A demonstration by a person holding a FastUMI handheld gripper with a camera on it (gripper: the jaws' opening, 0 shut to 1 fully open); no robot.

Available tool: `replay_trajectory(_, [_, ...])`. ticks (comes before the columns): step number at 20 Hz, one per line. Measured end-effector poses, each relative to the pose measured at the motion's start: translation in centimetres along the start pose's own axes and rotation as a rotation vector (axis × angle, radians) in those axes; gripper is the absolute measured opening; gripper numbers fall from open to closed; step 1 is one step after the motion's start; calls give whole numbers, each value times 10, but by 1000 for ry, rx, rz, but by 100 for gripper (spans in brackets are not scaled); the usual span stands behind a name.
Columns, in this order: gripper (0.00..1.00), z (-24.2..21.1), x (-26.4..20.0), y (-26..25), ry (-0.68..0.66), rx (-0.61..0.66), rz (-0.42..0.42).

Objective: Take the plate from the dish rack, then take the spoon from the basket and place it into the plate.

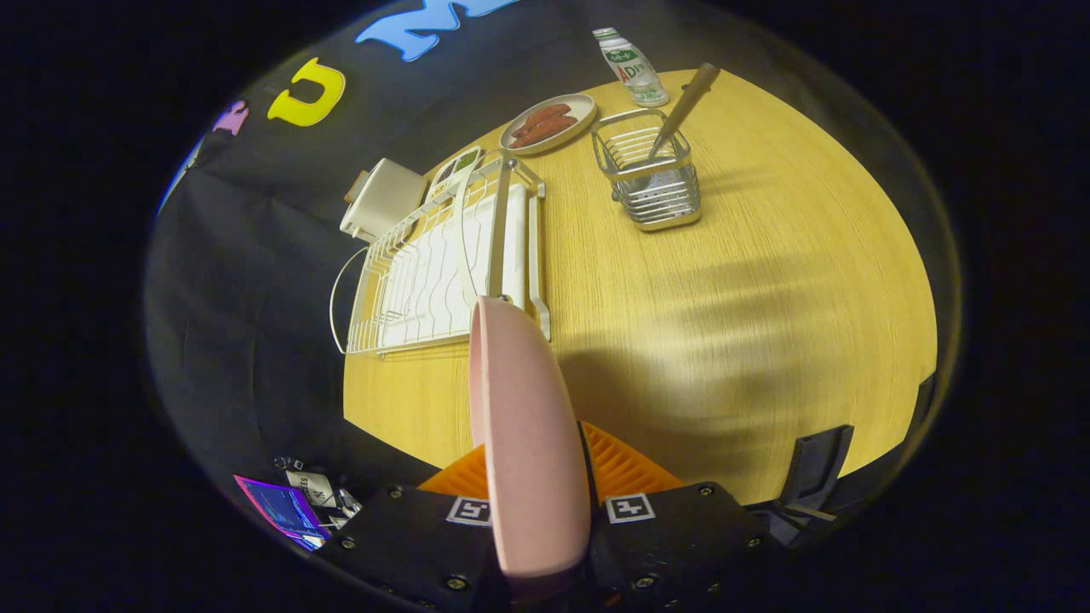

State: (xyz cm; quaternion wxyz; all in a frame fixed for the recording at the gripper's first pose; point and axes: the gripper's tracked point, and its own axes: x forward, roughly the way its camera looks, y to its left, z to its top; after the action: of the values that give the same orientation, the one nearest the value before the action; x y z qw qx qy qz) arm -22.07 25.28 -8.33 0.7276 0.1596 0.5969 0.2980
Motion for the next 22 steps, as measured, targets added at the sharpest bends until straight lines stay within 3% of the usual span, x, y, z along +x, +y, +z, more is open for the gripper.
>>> replay_trajectory(7, [32,-22,41,2,23,90,17])
replay_trajectory(18, [32,-42,101,49,80,146,159])
replay_trajectory(22, [47,-45,106,40,94,188,148])
